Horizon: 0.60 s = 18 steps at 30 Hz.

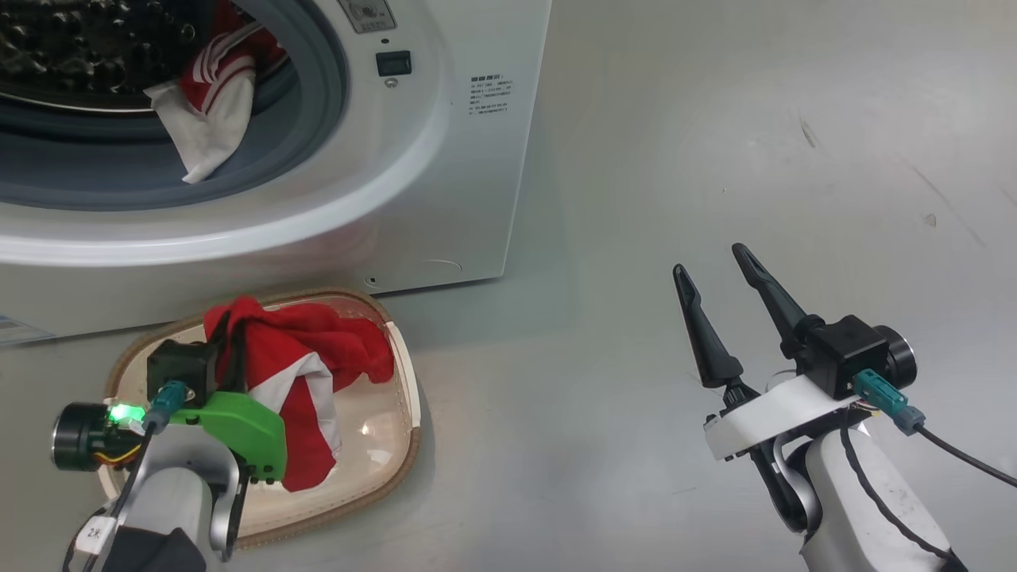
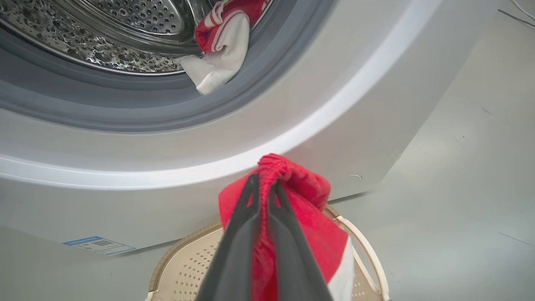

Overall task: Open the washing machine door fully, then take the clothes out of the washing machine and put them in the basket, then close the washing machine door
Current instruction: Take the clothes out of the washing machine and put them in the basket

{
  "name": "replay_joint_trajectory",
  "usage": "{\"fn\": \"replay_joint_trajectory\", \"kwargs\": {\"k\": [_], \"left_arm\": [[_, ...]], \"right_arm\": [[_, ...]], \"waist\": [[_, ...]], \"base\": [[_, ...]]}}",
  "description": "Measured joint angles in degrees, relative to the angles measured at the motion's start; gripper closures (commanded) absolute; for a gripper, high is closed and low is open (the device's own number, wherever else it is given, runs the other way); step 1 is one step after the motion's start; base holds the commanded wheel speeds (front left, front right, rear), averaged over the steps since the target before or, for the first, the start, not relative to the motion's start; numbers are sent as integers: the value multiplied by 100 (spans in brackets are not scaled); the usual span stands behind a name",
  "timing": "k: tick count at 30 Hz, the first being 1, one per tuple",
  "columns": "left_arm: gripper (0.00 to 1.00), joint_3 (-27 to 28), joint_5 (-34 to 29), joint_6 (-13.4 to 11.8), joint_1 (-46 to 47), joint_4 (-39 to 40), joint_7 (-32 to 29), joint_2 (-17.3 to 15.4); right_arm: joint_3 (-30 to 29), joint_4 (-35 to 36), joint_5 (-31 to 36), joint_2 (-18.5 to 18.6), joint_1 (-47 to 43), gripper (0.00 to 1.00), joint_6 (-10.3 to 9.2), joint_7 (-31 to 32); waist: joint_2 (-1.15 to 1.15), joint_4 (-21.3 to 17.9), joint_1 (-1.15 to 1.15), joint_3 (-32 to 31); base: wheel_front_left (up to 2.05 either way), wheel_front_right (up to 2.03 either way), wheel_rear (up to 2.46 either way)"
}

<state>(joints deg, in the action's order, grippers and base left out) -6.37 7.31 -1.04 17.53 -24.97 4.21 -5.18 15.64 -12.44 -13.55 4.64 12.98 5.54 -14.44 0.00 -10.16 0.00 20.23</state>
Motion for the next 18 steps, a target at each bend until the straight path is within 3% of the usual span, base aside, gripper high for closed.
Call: {"fn": "replay_joint_trajectory", "kwargs": {"k": [18], "left_arm": [[100,-109,-132,-16,392,-617,-170,-45]], "right_arm": [[-55,140,1,2,331,0,38,0]], "waist": [[0,-230,0,735]], "base": [[0,0,0]]}}
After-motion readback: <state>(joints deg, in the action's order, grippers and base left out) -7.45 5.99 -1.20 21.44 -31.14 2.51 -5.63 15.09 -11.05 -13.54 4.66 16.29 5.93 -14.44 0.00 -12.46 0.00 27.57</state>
